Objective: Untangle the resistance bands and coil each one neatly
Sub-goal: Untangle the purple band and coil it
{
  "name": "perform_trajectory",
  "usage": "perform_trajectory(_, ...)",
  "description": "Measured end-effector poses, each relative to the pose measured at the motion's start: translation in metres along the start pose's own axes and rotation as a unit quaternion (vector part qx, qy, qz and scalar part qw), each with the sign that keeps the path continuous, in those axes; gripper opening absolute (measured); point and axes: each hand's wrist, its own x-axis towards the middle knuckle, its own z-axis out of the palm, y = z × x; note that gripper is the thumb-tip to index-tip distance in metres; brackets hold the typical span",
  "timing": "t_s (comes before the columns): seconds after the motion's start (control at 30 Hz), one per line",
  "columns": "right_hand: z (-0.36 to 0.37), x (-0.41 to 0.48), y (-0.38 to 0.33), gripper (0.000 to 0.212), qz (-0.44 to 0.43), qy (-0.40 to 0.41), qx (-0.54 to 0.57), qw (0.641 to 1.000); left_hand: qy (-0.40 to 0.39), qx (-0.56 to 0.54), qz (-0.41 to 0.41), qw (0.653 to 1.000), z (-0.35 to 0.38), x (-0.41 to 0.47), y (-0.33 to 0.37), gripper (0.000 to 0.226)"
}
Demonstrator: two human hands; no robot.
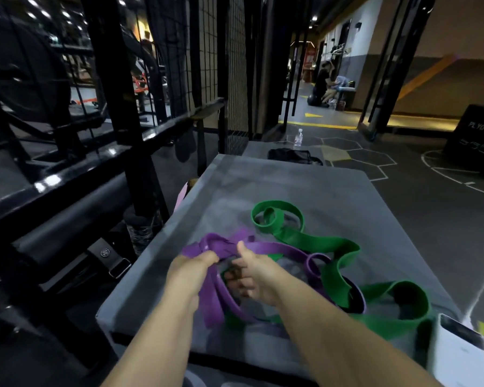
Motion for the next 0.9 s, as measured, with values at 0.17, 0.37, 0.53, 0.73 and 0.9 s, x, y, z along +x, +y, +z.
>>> perform_trajectory(0.17,-0.026,-0.029,-0.058,0.066,-0.071,-0.012,-0.013,0.997,-0.082,0.025,0.023,0.996,0.045,0.025,0.061,0.035)
perform_trajectory(0.37,-0.054,-0.075,-0.116,0.024,-0.226,0.02,-0.06,0.972,-0.145,0.046,0.1,0.983,0.105,0.025,0.152,0.071)
perform_trajectory(0.53,-0.095,-0.082,-0.14,0.019,-0.198,0.095,-0.325,0.92,-0.144,0.038,0.145,0.978,0.133,-0.029,0.241,0.037)
perform_trajectory(0.73,-0.13,-0.093,-0.142,0.031,-0.181,0.107,-0.306,0.928,-0.159,0.052,0.212,0.963,0.157,-0.057,0.293,0.037)
perform_trajectory(0.9,-0.138,-0.078,-0.12,0.056,-0.177,0.13,-0.26,0.94,-0.199,0.072,0.227,0.951,0.169,-0.065,0.297,0.038)
